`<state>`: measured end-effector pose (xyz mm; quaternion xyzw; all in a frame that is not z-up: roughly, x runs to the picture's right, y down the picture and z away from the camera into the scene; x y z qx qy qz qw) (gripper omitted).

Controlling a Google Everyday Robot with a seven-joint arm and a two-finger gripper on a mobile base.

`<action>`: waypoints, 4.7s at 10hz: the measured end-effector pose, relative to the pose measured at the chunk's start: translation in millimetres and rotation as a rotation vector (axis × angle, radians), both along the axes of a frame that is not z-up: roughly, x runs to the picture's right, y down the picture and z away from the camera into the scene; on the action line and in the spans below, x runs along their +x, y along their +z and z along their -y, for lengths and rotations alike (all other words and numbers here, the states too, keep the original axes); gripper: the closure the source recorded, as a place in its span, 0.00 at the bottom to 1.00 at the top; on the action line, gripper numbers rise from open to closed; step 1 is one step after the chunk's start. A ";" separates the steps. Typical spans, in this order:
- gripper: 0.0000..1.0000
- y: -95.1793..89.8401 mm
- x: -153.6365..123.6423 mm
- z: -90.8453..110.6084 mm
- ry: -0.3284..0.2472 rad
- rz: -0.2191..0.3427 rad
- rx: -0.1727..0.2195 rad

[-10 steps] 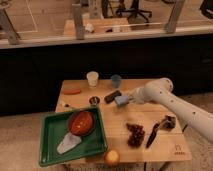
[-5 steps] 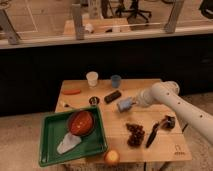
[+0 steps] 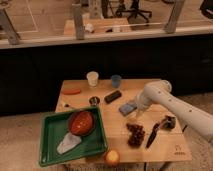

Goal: Wipe table surface with sponge

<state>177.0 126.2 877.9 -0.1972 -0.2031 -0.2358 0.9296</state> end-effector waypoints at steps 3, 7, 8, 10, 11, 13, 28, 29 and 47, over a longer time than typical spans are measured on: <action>0.35 0.3 2.2 -0.1 0.001 -0.005 -0.001; 0.35 11.7 -31.5 24.5 -0.083 -0.019 -0.059; 0.35 11.9 -33.6 26.7 -0.095 -0.031 -0.084; 0.35 15.9 -32.4 26.7 -0.132 -0.064 -0.138; 0.35 18.8 -33.9 24.9 -0.134 -0.065 -0.149; 0.40 26.4 -21.7 14.8 -0.136 -0.086 -0.171; 1.00 2.8 -54.9 -34.8 -0.171 -0.029 -0.177; 1.00 1.9 -53.7 -35.3 -0.164 -0.035 -0.175; 1.00 17.3 -54.1 -12.3 -0.130 -0.007 -0.164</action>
